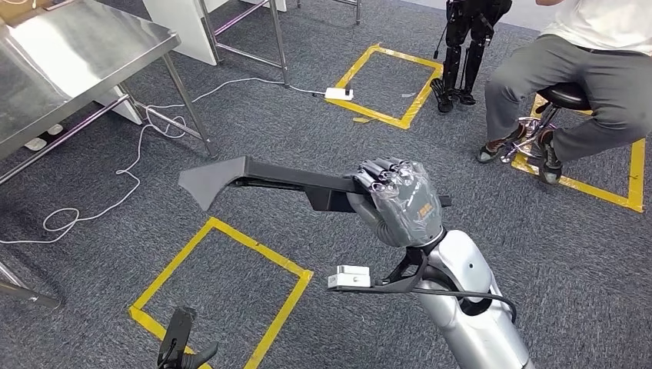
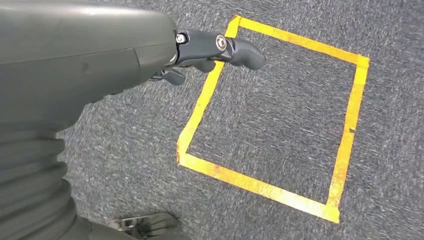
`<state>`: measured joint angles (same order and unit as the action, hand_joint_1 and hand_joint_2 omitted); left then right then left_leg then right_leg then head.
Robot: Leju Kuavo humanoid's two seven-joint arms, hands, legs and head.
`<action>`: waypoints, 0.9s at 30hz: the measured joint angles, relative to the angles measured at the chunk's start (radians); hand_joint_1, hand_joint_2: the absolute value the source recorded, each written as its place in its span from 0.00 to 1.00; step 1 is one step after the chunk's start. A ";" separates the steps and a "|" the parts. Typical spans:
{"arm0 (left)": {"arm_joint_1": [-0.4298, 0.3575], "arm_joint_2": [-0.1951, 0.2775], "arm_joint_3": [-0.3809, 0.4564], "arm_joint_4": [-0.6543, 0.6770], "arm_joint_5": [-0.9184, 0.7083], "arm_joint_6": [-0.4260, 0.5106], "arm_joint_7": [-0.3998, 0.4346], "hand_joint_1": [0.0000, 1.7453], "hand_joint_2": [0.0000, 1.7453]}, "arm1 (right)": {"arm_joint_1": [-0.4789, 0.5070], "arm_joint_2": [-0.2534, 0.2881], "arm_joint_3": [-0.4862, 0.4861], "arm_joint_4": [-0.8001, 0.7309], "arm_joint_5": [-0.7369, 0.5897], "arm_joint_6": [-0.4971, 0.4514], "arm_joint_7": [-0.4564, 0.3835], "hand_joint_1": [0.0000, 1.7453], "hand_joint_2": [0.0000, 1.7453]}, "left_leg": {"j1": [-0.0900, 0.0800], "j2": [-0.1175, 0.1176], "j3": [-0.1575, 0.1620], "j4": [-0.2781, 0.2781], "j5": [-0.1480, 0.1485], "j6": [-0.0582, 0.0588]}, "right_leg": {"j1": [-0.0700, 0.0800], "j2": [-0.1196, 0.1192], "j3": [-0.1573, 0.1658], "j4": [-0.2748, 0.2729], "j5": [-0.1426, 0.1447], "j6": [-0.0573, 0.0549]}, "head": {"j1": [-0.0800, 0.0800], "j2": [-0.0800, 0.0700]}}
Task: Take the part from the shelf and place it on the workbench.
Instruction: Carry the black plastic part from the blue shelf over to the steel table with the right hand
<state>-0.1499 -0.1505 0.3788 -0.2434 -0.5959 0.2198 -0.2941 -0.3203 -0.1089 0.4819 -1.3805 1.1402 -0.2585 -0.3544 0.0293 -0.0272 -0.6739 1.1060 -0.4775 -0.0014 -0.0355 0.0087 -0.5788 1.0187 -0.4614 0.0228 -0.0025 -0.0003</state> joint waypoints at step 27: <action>0.008 -0.003 0.005 0.001 -0.002 0.002 -0.002 0.00 1.00 | 0.003 -0.012 0.008 0.007 -0.009 0.004 -0.005 0.95 1.00 | -0.023 -0.056 0.058 -0.093 0.047 0.031 | -0.006 0.021 -0.006 0.010 -0.008 0.024 | 0.002 0.000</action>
<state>-0.1416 -0.1537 0.3838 -0.2427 -0.5982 0.2218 -0.2962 -0.3177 -0.1211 0.4901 -1.3738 1.1316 -0.2545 -0.3594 0.0058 -0.0833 -0.6163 1.0134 -0.4308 0.0292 -0.0412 0.0299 -0.5847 1.0284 -0.4694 0.0466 -0.0002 -0.0002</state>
